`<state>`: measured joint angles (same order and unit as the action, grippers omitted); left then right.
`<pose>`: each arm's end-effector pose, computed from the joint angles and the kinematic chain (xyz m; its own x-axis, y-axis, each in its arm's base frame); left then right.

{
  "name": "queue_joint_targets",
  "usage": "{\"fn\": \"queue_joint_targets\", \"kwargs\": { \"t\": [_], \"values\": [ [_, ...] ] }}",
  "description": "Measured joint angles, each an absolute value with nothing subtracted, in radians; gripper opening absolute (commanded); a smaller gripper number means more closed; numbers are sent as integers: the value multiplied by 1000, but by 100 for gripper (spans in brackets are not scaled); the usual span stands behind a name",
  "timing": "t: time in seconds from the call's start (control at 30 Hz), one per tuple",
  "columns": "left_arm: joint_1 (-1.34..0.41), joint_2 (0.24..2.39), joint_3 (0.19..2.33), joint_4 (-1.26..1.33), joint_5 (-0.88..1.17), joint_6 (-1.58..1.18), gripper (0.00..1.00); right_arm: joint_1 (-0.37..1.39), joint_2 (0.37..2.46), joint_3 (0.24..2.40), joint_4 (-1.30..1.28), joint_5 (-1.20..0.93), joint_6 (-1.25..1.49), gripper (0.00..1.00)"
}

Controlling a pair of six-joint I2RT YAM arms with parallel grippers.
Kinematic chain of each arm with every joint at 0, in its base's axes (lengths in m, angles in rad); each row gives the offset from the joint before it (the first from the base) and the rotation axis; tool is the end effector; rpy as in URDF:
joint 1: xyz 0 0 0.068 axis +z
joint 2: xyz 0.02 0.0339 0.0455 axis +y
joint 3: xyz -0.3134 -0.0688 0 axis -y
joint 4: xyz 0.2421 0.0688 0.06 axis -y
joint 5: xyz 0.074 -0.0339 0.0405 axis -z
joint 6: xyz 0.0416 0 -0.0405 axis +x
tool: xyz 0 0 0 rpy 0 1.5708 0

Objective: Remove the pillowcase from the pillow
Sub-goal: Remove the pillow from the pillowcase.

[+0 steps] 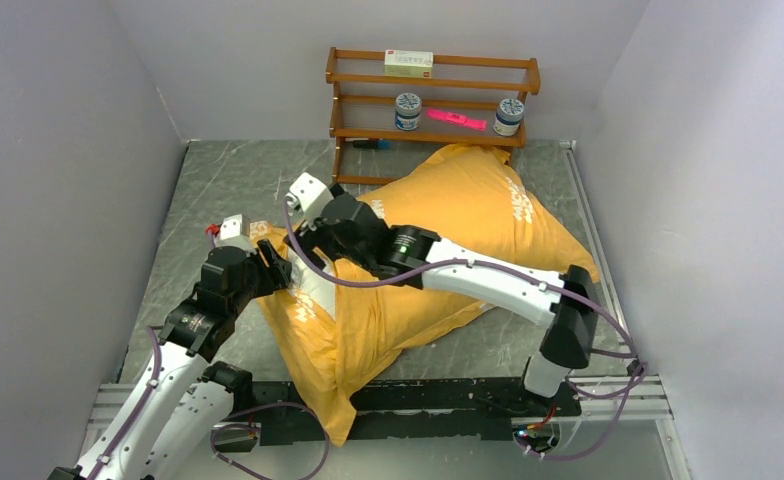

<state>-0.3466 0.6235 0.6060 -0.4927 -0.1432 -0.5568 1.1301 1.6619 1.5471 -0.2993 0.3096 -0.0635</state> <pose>0.1047 -0.0315 0.2960 -0.5057 -0.3735 -0.7777 -0.0567 0.9139 -0.4020 0.1821 0.3563 0.4118 -0.1242 -0.4050 -0.9059 -0.7519 0.6341 -0.1804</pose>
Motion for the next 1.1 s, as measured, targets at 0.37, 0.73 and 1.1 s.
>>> {"fn": "queue_joint_targets", "kwargs": {
  "t": [0.37,0.73,1.1],
  "values": [
    [-347,618,606,-490,-136,-550,62,1141,1852,1767,-415,310,-65,88],
    [-346,619,606,-490,-136,-538,62,1127,1942,1784,-459,405,-76,84],
    [-346,630,606,-483,-136,-538,62,1031,1883,1692,-409,419,-5,60]
  ]
}}
